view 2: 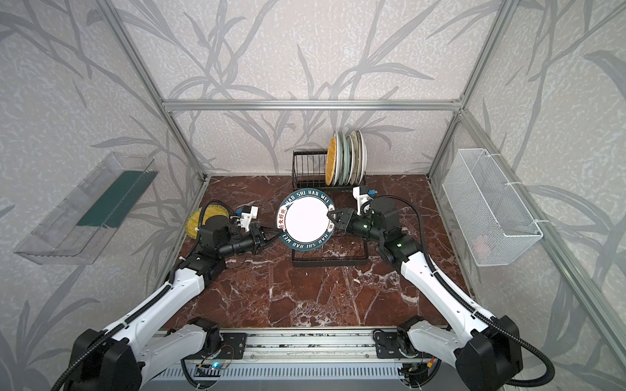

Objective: Load plates into a dish rack
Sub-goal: Place the plate on the dish rack.

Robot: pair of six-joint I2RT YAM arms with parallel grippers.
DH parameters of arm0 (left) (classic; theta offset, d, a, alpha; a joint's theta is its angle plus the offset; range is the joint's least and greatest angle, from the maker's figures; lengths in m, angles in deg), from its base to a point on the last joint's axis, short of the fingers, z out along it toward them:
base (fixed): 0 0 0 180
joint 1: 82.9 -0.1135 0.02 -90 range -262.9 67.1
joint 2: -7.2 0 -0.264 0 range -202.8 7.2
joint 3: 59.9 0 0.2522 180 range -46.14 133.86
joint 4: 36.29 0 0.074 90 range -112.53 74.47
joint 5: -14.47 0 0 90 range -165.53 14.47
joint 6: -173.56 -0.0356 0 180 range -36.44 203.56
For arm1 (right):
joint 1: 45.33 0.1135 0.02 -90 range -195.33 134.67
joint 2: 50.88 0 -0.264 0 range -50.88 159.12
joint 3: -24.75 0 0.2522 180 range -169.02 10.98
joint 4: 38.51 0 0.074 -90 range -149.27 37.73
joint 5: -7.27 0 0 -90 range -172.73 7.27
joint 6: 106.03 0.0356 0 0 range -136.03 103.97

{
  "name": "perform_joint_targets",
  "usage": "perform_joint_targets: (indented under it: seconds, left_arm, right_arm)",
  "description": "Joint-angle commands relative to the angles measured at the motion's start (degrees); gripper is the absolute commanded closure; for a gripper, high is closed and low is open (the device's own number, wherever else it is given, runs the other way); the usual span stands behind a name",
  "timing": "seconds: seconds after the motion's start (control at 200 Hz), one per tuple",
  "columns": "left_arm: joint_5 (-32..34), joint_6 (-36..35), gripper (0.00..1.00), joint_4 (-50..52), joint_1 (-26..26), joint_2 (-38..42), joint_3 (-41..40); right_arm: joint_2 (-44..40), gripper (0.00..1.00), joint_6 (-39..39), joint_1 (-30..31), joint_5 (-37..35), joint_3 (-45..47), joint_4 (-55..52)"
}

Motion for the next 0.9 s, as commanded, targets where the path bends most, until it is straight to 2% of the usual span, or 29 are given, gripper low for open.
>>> perform_joint_targets:
  seconds: [0.0,0.18,0.275,0.355,0.385,0.43,0.46,0.49,0.575,0.68,0.82,0.895]
  left_arm:
    - [-1.1,-2.0,1.00,-2.4,0.5,0.1,2.0]
    - [-1.4,-4.2,1.00,-0.2,0.5,-0.2,2.9]
    - [-0.8,-6.4,1.00,3.3,0.5,-0.2,4.1]
    - [1.3,-9.0,1.00,7.7,0.3,0.0,5.2]
    - [2.1,-10.0,0.85,9.2,0.2,0.2,5.6]
    - [3.1,-11.4,0.54,10.9,0.0,0.5,6.3]
    - [3.8,-12.1,0.38,12.3,-0.2,0.8,6.7]
    - [4.8,-12.7,0.26,13.5,-0.4,1.3,7.2]
    - [8.8,-15.5,0.02,18.4,-1.3,3.4,8.7]
    - [13.7,-18.4,0.01,25.1,-4.2,7.3,10.3]
    - [14.4,-21.7,0.01,30.3,-9.2,13.2,11.7]
    - [15.4,-25.0,0.01,33.5,-10.2,15.8,13.0]
  right_arm:
    - [0.1,0.74,0.6,1.8,-2.1,-1.8,-1.1]
    - [1.0,0.84,0.8,4.7,-7.1,-3.4,-4.4]
    - [0.0,1.00,0.7,6.0,-12.0,-3.8,-6.8]
    - [-1.6,1.00,0.4,7.4,-16.7,-3.7,-8.1]
    - [-2.2,1.00,-0.5,8.2,-18.7,-4.1,-9.0]
    - [-2.9,1.00,-2.4,10.0,-23.3,-5.6,-11.4]
    - [-3.2,1.00,-3.9,11.4,-26.3,-6.9,-12.8]
    - [-3.4,1.00,-5.1,12.7,-28.7,-8.3,-14.2]
    - [-2.9,1.00,-7.3,15.2,-35.0,-12.9,-17.5]
    - [-0.5,1.00,-10.4,17.3,-40.3,-20.2,-22.6]
    - [3.6,1.00,-16.9,21.4,-51.8,-30.3,-27.0]
    - [6.3,1.00,-19.5,22.6,-57.2,-35.2,-28.6]
